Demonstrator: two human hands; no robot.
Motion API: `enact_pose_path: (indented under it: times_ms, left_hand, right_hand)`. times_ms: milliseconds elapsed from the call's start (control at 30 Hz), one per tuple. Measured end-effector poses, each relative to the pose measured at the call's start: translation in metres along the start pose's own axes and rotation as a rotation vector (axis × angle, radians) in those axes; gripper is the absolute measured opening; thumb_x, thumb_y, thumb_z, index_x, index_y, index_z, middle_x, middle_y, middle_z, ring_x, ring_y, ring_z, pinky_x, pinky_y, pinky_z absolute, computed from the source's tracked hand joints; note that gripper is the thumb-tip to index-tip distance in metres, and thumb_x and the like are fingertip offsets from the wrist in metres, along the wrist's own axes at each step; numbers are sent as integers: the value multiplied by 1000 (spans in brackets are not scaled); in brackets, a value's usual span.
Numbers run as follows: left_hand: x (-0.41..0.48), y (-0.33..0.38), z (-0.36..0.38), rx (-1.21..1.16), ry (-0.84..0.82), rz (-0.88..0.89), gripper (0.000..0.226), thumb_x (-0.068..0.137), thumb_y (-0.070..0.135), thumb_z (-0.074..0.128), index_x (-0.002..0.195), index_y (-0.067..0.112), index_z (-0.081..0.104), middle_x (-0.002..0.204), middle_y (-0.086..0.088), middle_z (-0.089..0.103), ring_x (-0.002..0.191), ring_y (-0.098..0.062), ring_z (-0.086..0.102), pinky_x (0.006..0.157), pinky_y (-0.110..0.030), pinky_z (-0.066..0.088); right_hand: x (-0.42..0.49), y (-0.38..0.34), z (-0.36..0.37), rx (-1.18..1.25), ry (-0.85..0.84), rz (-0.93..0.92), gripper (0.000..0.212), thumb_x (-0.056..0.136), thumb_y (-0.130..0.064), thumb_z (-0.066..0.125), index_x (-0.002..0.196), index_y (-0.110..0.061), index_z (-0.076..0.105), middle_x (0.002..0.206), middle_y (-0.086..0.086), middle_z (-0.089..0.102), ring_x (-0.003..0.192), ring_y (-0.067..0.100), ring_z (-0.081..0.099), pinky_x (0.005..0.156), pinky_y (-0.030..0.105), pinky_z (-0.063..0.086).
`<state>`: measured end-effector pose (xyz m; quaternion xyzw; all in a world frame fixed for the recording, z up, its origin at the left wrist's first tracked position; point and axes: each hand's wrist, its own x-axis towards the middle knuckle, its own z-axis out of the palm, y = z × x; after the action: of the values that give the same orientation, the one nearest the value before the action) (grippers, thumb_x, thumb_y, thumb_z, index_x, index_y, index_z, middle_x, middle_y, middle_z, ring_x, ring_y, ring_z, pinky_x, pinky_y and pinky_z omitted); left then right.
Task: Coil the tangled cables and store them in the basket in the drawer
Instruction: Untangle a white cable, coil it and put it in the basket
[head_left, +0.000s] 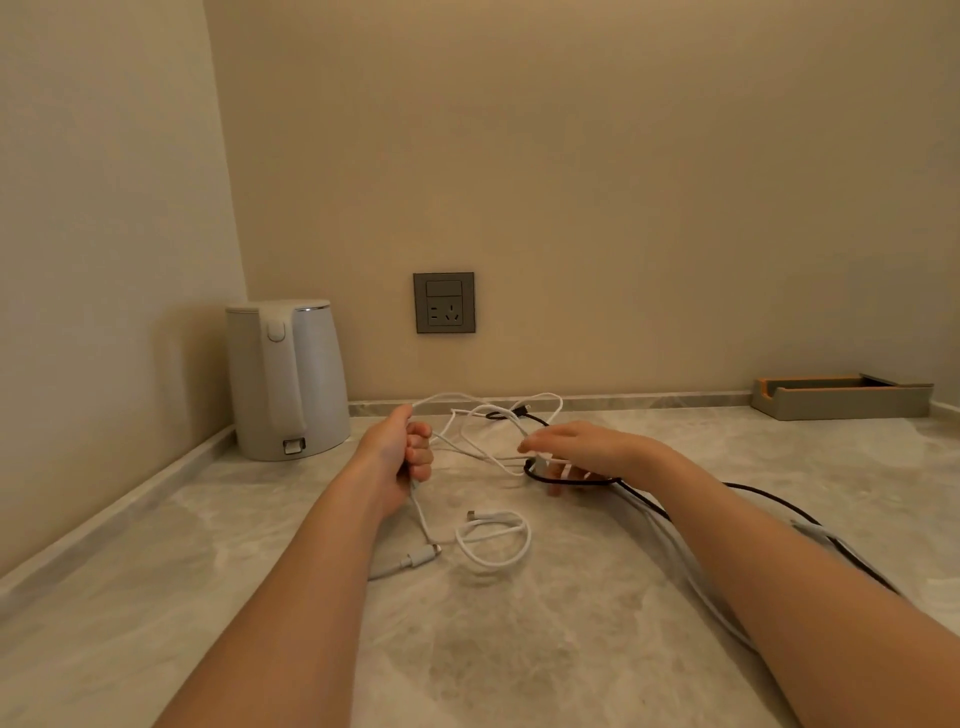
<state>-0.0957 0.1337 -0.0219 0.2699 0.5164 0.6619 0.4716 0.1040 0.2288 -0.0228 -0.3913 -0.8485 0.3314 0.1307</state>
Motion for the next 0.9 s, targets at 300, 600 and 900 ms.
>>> enact_pose_path:
  times_ms: [300, 600, 900]
  left_hand:
    - [-2, -18, 22, 427, 134, 185, 48, 103, 33, 33, 90, -3, 61, 52, -2, 39, 41, -14, 36, 36, -21, 30]
    - [-4, -13, 21, 752, 51, 334, 41, 94, 39, 55, 70, 8, 66, 34, 1, 39, 29, -10, 36, 37, -16, 34]
    - [-13, -5, 32, 283, -96, 184, 44, 100, 32, 45, 66, 6, 54, 33, 6, 26, 28, -6, 23, 37, -18, 20]
  right_hand:
    - [8, 3, 12, -114, 313, -222, 27, 95, -16, 49, 72, -13, 64, 65, 0, 61, 58, 6, 51, 62, 22, 42]
    - [4, -5, 12, -514, 644, -189, 23, 90, -37, 59, 89, -16, 69, 86, -2, 66, 88, 18, 56, 66, 30, 40]
    - [-7, -33, 27, -308, 742, -322, 24, 87, -24, 64, 69, -15, 51, 63, 0, 52, 68, 26, 50, 59, 33, 39]
